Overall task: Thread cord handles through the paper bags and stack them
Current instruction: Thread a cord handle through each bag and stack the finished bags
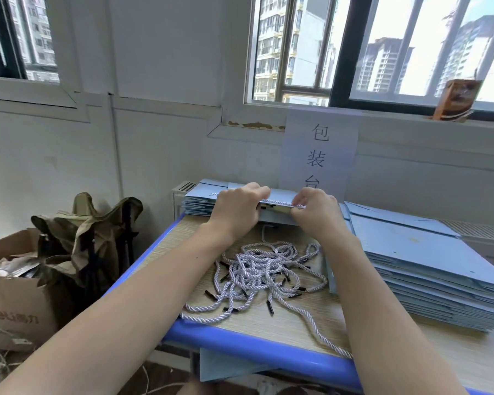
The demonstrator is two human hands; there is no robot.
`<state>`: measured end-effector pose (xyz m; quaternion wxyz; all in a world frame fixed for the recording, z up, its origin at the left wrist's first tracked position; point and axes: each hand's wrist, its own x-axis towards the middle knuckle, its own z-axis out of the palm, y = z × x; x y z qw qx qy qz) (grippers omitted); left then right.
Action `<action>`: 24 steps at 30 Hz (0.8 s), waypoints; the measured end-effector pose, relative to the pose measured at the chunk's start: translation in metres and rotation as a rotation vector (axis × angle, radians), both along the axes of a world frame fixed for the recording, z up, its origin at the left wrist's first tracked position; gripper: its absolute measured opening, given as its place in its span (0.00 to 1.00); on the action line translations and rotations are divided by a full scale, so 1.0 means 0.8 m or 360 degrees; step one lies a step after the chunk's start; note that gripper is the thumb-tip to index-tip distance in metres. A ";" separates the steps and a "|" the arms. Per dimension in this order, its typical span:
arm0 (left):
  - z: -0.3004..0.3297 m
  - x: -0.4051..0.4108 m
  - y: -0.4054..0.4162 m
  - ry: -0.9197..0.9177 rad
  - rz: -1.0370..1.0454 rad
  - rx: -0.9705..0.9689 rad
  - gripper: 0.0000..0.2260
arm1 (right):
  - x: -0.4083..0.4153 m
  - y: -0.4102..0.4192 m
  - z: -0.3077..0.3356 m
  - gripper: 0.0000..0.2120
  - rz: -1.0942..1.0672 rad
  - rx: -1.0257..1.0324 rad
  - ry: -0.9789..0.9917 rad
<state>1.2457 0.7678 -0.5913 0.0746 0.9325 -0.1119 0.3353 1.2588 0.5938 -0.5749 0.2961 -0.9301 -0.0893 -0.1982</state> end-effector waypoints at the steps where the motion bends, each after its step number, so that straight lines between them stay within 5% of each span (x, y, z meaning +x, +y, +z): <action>1: 0.000 0.000 -0.002 -0.0006 0.0032 0.0019 0.11 | 0.000 0.000 0.000 0.09 0.0025 0.0036 0.0009; 12: -0.002 0.006 0.006 0.0047 0.0168 0.0034 0.12 | -0.006 -0.001 0.004 0.09 0.0044 0.0197 -0.0078; 18: -0.002 0.002 0.002 0.0260 0.0061 0.0170 0.33 | -0.008 0.000 0.006 0.07 -0.0049 0.0193 -0.0079; 24: -0.001 0.006 -0.001 0.0043 0.0058 0.0265 0.23 | -0.016 0.001 0.011 0.08 -0.0102 0.0187 -0.0170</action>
